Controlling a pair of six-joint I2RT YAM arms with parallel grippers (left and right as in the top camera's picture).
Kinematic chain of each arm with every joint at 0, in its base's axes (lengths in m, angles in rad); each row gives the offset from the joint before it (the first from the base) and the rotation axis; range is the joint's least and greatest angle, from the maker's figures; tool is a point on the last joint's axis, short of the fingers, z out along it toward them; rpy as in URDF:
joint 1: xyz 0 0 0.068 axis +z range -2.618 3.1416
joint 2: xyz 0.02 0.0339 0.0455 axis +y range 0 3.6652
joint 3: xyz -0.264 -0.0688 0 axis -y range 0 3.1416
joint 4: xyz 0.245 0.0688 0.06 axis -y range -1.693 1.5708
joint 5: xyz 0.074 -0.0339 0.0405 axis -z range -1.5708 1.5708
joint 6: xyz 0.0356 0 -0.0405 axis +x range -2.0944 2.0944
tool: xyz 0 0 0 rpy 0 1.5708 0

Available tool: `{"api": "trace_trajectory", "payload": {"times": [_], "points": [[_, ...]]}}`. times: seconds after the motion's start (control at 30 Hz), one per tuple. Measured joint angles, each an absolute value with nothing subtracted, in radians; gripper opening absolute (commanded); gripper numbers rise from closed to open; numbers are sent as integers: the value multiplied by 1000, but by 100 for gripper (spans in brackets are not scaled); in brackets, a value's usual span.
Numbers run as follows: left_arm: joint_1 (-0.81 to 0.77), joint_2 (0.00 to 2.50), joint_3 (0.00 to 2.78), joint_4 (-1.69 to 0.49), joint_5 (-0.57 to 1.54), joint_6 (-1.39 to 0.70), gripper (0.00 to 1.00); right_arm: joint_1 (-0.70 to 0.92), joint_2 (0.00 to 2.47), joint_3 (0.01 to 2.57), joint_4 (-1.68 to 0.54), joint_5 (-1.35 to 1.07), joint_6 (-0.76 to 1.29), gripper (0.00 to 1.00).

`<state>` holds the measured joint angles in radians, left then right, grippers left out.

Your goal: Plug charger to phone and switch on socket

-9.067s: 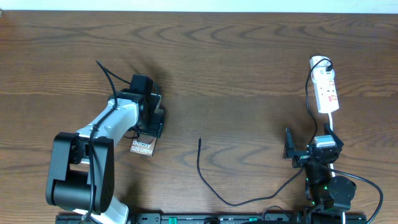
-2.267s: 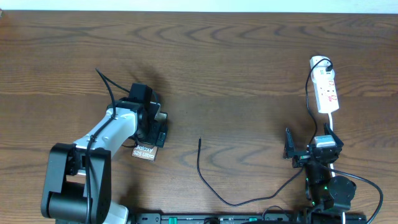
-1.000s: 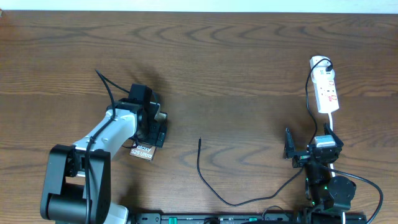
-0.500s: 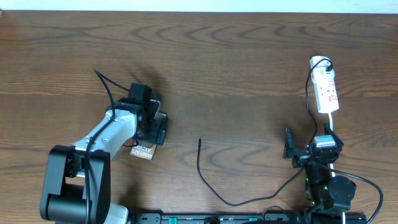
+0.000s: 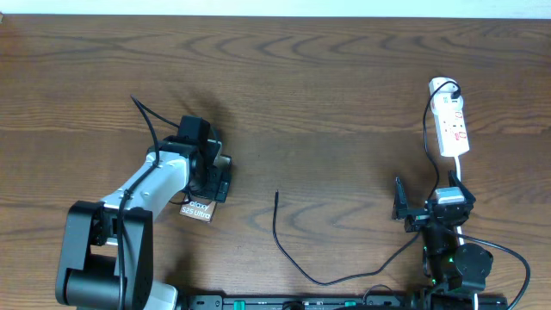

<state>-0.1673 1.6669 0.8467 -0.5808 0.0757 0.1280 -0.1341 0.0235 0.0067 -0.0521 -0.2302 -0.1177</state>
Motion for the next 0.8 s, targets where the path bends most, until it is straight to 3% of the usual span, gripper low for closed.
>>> {"api": "trace_trajectory", "payload": {"times": [0.8], "points": [[-167, 1667, 846, -573, 75, 128, 95, -134, 23, 7, -52, -230, -118, 99]]}}
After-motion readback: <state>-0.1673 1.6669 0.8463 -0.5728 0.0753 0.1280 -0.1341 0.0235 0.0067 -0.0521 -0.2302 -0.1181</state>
